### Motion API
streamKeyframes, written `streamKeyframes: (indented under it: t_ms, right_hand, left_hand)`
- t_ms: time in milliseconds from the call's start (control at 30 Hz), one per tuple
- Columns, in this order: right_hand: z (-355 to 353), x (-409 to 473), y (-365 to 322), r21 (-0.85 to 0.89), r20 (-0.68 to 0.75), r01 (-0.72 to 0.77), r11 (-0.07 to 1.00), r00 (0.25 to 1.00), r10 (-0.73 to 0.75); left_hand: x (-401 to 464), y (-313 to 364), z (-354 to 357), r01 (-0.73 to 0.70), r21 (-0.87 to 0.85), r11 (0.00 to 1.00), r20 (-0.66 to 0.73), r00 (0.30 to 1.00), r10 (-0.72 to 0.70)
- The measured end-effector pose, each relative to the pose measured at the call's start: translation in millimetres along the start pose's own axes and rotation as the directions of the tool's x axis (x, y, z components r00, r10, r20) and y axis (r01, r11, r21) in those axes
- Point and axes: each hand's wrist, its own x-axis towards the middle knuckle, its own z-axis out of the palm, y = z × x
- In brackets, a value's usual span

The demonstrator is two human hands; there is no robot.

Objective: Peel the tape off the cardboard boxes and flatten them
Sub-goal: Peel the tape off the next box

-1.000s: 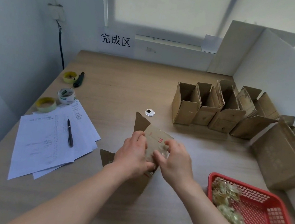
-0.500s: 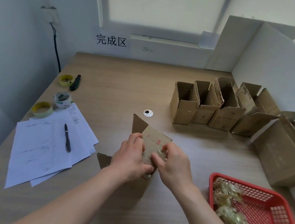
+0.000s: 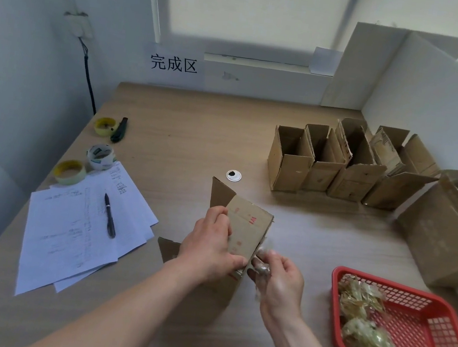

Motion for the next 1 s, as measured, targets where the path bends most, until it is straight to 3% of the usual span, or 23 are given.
streamKeyframes:
  t_ms: [67,167,433,600,733,1000]
  right_hand:
    - [3.3,-1.7,2.5,0.122,0.030,-0.067,0.990,0.998,0.064]
    - [1.4,1.7,-2.8,0.101,0.059,-0.051,0.994,0.997,0.045]
    - [12.1,15.6,-11.9,-0.326,0.065,0.194,0.925,0.981,-0.182]
    - [15.0,4.7,13.8,0.028,-0.092,0.042,0.999,0.995,-0.039]
    - [15.8,-3.9,24.7,0.221,-0.078,-0.038,0.974,0.995,0.057]
    - [0.6,7.2,34.1,0.110,-0.145,-0.184,0.977,0.969,0.199]
  left_hand:
    - [0.2,-2.1,-1.1,-0.007,0.019,1.000,0.016,1.000,0.006]
    - [-1.1,0.2,-4.1,-0.011,0.022,1.000,0.054,0.999,0.010]
    - [-4.1,1.2,1.4,-0.016,0.094,0.995,0.009,1.000,0.016]
    - [-1.9,0.1,4.4,-0.012,0.095,0.995,-0.019,1.000,0.014]
    - [0.5,1.2,6.7,-0.027,0.092,0.995,-0.016,0.999,0.029]
    - [1.6,5.8,-0.4,-0.004,0.086,0.996,0.034,0.999,0.001]
